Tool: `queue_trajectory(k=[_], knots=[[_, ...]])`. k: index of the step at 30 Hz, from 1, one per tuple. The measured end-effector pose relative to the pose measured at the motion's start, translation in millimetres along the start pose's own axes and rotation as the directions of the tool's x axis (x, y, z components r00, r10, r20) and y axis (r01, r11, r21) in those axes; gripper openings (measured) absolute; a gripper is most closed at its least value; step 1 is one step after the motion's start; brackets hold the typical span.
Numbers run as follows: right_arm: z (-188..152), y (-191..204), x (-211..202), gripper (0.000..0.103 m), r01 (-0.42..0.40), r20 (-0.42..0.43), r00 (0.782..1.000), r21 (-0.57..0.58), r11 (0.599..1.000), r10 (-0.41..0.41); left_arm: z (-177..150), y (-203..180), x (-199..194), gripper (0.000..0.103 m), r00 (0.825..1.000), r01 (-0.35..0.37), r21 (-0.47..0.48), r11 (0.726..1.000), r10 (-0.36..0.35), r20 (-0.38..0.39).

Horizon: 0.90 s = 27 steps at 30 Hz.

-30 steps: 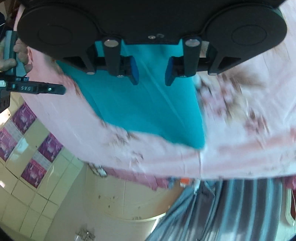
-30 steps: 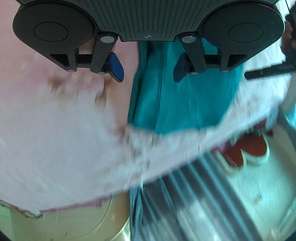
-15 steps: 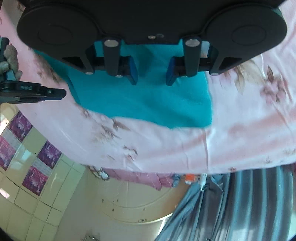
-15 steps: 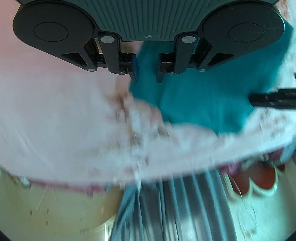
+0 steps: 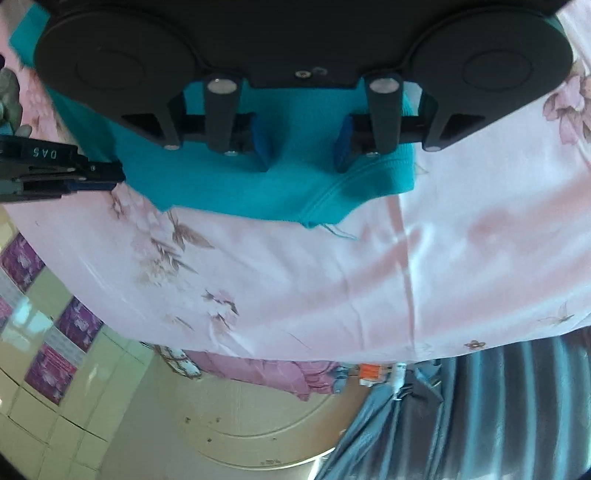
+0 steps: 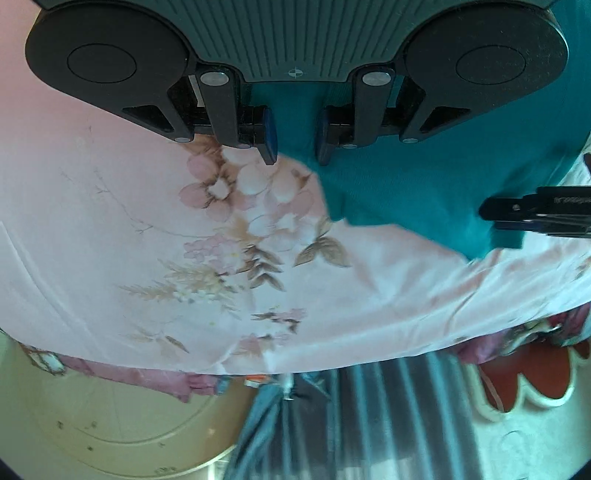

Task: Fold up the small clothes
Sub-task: 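Smooth the folded sweatshirt rectangle with both tools open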

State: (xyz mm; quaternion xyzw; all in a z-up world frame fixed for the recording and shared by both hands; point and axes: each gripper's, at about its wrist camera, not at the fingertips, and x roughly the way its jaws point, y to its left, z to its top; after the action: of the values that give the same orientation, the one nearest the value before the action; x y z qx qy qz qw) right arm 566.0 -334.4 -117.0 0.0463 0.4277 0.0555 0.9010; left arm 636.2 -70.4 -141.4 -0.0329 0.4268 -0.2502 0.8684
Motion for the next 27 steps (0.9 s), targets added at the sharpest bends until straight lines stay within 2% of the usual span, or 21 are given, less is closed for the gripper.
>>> queue_trajectory(k=[3, 7, 8, 9, 11, 12, 13, 15, 16, 18, 19, 21, 24, 26, 27], knots=[[-1, -4, -41, 0.022, -0.046, 0.066, 0.997, -0.010, 0.999, 0.047, -17, -6, -40, 0.036, 0.998, 0.034, -0.013, 0.999, -0.033, 0.055], [-35, 15, -85, 0.021, -0.167, 0.041, 0.984, -0.104, 0.980, 0.172, -67, -31, -101, 0.033, 0.995, 0.050, 0.020, 0.999, -0.052, 0.080], [-47, 20, -93, 0.021, -0.182, 0.031, 0.982, -0.123, 0.976, 0.187, -81, -36, -113, 0.033, 0.994, 0.076, 0.011, 0.997, -0.077, 0.084], [-59, 24, -97, 0.021, -0.183, 0.011, 0.982, -0.142, 0.973, 0.186, -94, -41, -119, 0.035, 0.994, 0.085, 0.021, 0.996, -0.086, 0.069], [-86, 27, -88, 0.021, -0.136, -0.088, 0.989, -0.176, 0.975, 0.122, -118, -54, -115, 0.034, 1.000, 0.021, 0.107, 0.994, -0.022, 0.011], [-97, 25, -84, 0.021, -0.130, -0.103, 0.988, -0.174, 0.976, 0.113, -128, -53, -111, 0.035, 1.000, 0.013, 0.086, 0.996, -0.013, -0.002], [-102, 22, -87, 0.021, -0.134, -0.082, 0.989, -0.161, 0.978, 0.122, -132, -51, -111, 0.034, 1.000, 0.025, 0.044, 0.999, -0.025, 0.008], [-105, 22, -101, 0.021, -0.123, -0.077, 0.991, -0.160, 0.979, 0.112, -134, -53, -120, 0.035, 1.000, 0.001, 0.044, 0.999, -0.002, 0.016], [-107, 25, -113, 0.021, -0.110, -0.049, 0.993, -0.172, 0.979, 0.103, -133, -54, -126, 0.034, 0.999, -0.018, 0.036, 0.999, 0.017, 0.029], [-111, 29, -129, 0.021, -0.136, -0.007, 0.991, -0.194, 0.972, 0.137, -137, -58, -139, 0.032, 0.999, -0.019, 0.030, 0.999, 0.018, 0.050], [-116, 30, -133, 0.021, -0.148, -0.018, 0.989, -0.200, 0.969, 0.147, -141, -60, -140, 0.032, 0.999, -0.029, 0.038, 0.999, 0.028, 0.034], [-131, 29, -120, 0.021, -0.101, -0.094, 0.992, -0.222, 0.970, 0.082, -148, -61, -139, 0.035, 0.998, -0.054, 0.047, 0.997, 0.053, 0.020], [-142, 23, -128, 0.021, -0.083, -0.077, 0.995, -0.217, 0.973, 0.067, -163, -55, -139, 0.037, 0.994, -0.101, 0.042, 0.994, 0.102, -0.025], [-143, 24, -139, 0.021, -0.075, -0.092, 0.994, -0.236, 0.969, 0.055, -171, -47, -143, 0.038, 0.995, -0.093, 0.004, 0.996, 0.093, -0.037], [-143, 24, -147, 0.021, -0.071, -0.073, 0.996, -0.236, 0.969, 0.056, -173, -46, -148, 0.038, 0.995, -0.094, -0.010, 0.995, 0.094, -0.032]])
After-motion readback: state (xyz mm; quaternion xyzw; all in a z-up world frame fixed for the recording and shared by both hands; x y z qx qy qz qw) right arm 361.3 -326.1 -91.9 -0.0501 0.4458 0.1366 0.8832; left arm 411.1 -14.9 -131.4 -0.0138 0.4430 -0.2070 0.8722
